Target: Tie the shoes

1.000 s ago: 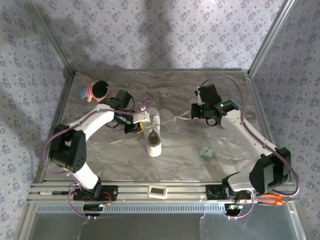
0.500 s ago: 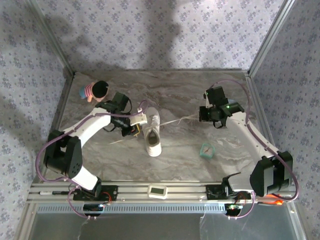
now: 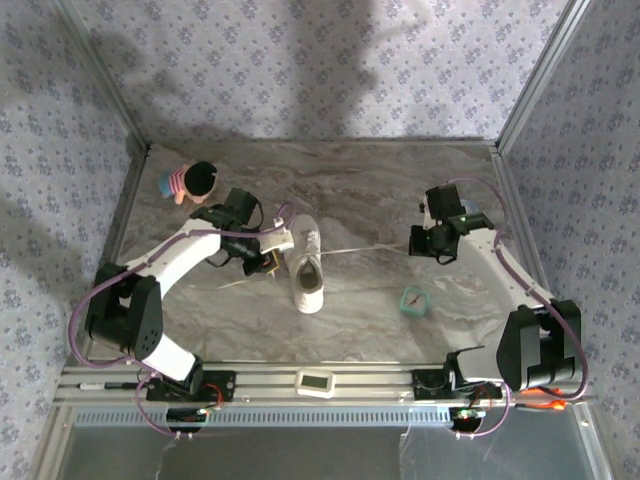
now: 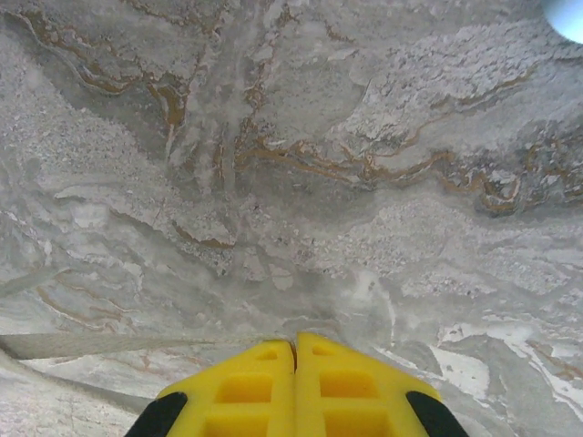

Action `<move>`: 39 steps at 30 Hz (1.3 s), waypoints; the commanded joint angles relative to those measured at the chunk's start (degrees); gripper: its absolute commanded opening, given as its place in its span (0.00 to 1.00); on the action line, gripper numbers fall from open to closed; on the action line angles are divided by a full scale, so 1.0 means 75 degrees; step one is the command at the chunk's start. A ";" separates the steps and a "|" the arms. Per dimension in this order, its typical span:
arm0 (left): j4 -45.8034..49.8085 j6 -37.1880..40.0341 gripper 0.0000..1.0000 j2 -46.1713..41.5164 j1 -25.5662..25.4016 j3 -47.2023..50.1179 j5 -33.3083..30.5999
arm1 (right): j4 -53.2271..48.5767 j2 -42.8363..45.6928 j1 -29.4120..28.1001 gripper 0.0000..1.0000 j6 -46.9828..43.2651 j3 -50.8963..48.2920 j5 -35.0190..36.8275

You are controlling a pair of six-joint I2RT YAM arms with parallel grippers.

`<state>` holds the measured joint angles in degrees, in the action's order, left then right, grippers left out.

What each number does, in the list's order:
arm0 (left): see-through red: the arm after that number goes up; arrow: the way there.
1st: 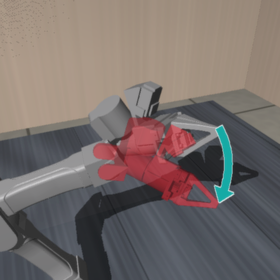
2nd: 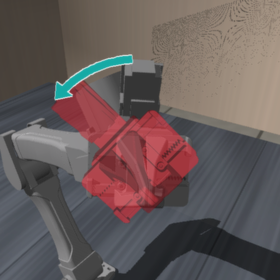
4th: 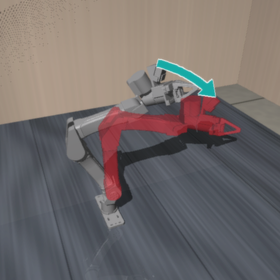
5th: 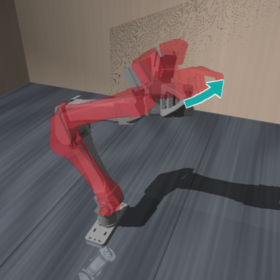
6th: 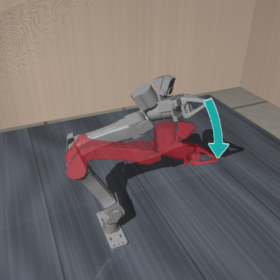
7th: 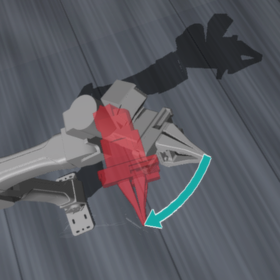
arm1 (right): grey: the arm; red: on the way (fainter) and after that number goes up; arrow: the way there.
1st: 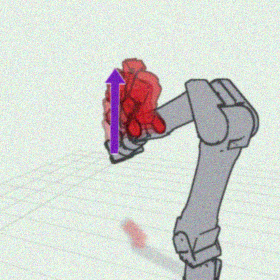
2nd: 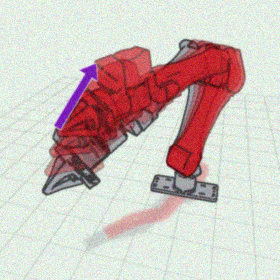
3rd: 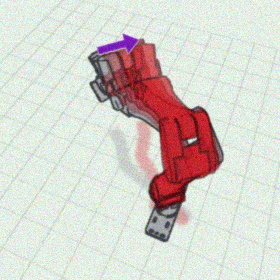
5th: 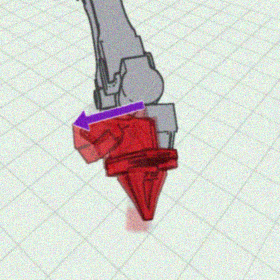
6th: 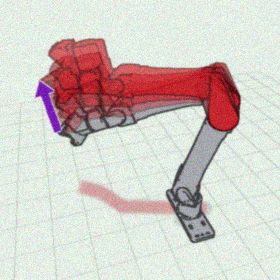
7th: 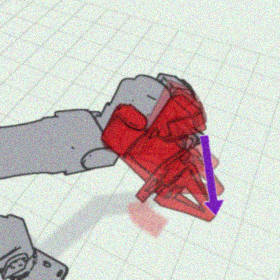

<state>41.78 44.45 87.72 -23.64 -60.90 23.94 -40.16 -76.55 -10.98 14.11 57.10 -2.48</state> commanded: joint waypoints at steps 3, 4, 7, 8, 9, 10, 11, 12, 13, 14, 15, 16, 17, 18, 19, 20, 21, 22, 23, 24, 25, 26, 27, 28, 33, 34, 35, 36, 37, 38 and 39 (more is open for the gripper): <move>0.0664 -0.0128 0.00 -0.0244 0.0093 0.0291 -0.0550 | -0.0076 0.0134 0.0291 0.00 0.0132 -0.0231 0.0575; 0.0660 -0.0143 0.00 -0.0273 0.0096 0.0312 -0.0563 | -0.0071 0.0140 0.0283 0.00 0.0146 -0.0250 0.0554; 0.0628 -0.0228 0.00 -0.0420 0.0093 0.0380 -0.0617 | -0.0053 0.0255 0.0274 0.00 0.0158 -0.0264 0.0416; 0.0593 -0.0264 0.00 -0.0483 0.0093 0.0408 -0.0637 | -0.0032 0.0317 0.0266 0.00 0.0157 -0.0260 0.0345; 0.0545 -0.0272 0.00 -0.0568 0.0093 0.0441 -0.0627 | -0.0003 0.0388 0.0228 0.00 0.0126 -0.0254 0.0231; 0.0456 -0.0314 0.00 -0.0634 0.0093 0.0475 -0.0623 | 0.0019 0.0459 0.0194 0.00 0.0123 -0.0235 0.0145; 0.0309 -0.0400 0.04 -0.0724 0.0093 0.0533 -0.0671 | 0.0023 0.0534 0.0139 0.06 0.0114 -0.0211 0.0065; 0.0180 -0.0444 0.22 -0.0820 0.0093 0.0583 -0.0678 | -0.0009 0.0604 0.0049 0.14 0.0089 -0.0146 -0.0059; 0.0031 -0.0521 0.33 -0.0907 0.0093 0.0638 -0.0716 | -0.0063 0.0647 -0.0017 0.20 0.0070 -0.0078 -0.0111; -0.0152 -0.0622 0.44 -0.1069 0.0093 0.0706 -0.0759 | -0.0135 0.0701 -0.0149 0.30 0.0076 0.0014 -0.0123; -0.0329 -0.0711 0.86 -0.1245 0.0093 0.0792 -0.0784 | -0.0192 0.0754 -0.0255 0.38 0.0087 0.0077 -0.0145; -0.0567 -0.0795 0.99 -0.1424 0.0093 0.0865 -0.0816 | -0.0211 0.0814 -0.0346 0.45 0.0104 0.0125 -0.0226; -0.0698 -0.0892 0.99 -0.1563 0.0105 0.0938 -0.0826 | -0.0222 0.0877 -0.0437 0.48 0.0144 0.0153 -0.0281; -0.0860 -0.1012 0.99 -0.1720 0.0116 0.1007 -0.0825 | -0.0243 0.0938 -0.0529 0.52 0.0205 0.0176 -0.0324; -0.0990 -0.1179 0.99 -0.1864 0.0137 0.1078 -0.0842 | -0.0271 0.1048 -0.0666 0.55 0.0286 0.0191 -0.0336; -0.1082 -0.1297 0.99 -0.1995 0.0149 0.1131 -0.0882 | -0.0265 0.1186 -0.0810 0.57 0.0358 0.0173 -0.0294; -0.1165 -0.1476 0.99 -0.2145 0.0152 0.1180 -0.0966 | -0.0242 0.1304 -0.0927 0.59 0.0421 0.0118 -0.0253; -0.1250 -0.1686 0.99 -0.2318 0.0163 0.1225 -0.1063 | -0.0214 0.1443 -0.1059 0.60 0.0488 0.0076 -0.0204; -0.1332 -0.1875 1.00 -0.2484 0.0181 0.1280 -0.1130 | -0.0179 0.1545 -0.1141 0.61 0.0564 0.0021 -0.0176; -0.1420 -0.2162 1.00 -0.2654 0.0207 0.1311 -0.1250 | -0.0156 0.1629 -0.1241 0.61 0.0618 -0.0008 -0.0173; -0.1415 -0.2461 1.00 -0.2786 0.0249 0.1306 -0.1366 | -0.0170 0.1674 -0.1335 0.62 0.0658 -0.0008 -0.0184; -0.1373 -0.2729 1.00 -0.2883 0.0294 0.1280 -0.1479 | -0.0205 0.1698 -0.1418 0.62 0.0662 0.0019 -0.0173; -0.1325 -0.3038 1.00 -0.2956 0.0374 0.1239 -0.1634 | -0.0256 0.1701 -0.1529 0.62 0.0691 0.0058 -0.0111; -0.1200 -0.3316 1.00 -0.3006 0.0451 0.1187 -0.1743 | -0.0300 0.1699 -0.1660 0.62 0.0698 0.0095 -0.0044; -0.0843 -0.3950 1.00 -0.3311 0.0946 0.1233 -0.1641 | -0.0250 0.1677 -0.2230 0.62 0.0889 0.0110 0.0251; -0.0894 -0.4102 1.00 -0.3450 0.1045 0.1370 -0.1697 | -0.0167 0.1644 -0.2386 0.62 0.0967 0.0063 0.0325; -0.0927 -0.4154 1.00 -0.3533 0.1134 0.1454 -0.1721 | -0.0095 0.1615 -0.2486 0.62 0.1025 0.0022 0.0364; -0.0898 -0.4083 1.00 -0.3586 0.1229 0.1498 -0.1697 | -0.0002 0.1557 -0.2607 0.62 0.1093 -0.0017 0.0421; -0.0765 -0.3822 1.00 -0.3604 0.1318 0.1494 -0.1478 | 0.0106 0.1484 -0.2703 0.62 0.1171 -0.0053 0.0478; -0.0586 -0.3516 1.00 -0.3582 0.1356 0.1457 -0.1320 | 0.0212 0.1401 -0.2820 0.62 0.1252 -0.0071 0.0526; -0.0430 -0.3186 1.00 -0.3548 0.1359 0.1406 -0.1264 | 0.0337 0.1296 -0.2938 0.62 0.1313 -0.0077 0.0586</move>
<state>34.85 17.47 61.78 -14.20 -50.13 12.21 -39.99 -65.01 -31.16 21.26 56.71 -0.69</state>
